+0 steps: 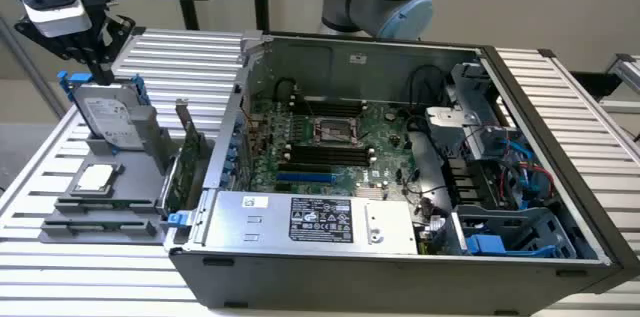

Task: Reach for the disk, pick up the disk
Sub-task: 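Pick up the disk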

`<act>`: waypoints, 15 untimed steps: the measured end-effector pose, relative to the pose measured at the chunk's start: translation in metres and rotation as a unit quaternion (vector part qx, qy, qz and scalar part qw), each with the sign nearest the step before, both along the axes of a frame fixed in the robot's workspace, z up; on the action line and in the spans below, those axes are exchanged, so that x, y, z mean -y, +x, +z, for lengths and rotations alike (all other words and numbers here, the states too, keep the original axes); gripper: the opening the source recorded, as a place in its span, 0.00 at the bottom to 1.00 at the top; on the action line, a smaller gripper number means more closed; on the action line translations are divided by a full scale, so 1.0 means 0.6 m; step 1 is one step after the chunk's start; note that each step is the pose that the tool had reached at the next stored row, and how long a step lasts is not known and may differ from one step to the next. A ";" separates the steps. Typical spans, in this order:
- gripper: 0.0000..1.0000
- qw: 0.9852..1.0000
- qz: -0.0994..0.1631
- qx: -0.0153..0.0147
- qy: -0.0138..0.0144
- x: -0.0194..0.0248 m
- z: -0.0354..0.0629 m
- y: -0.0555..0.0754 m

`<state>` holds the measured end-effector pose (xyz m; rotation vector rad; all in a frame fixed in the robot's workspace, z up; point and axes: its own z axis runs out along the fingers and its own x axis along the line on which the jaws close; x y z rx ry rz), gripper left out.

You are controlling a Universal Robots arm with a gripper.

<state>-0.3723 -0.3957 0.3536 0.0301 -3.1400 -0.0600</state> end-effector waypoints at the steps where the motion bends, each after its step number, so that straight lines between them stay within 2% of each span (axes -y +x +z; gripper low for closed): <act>1: 0.11 1.000 0.000 0.000 0.000 0.0000 0.000 0.000; 15: 0.11 1.000 0.000 0.000 0.000 -0.0001 0.000 0.000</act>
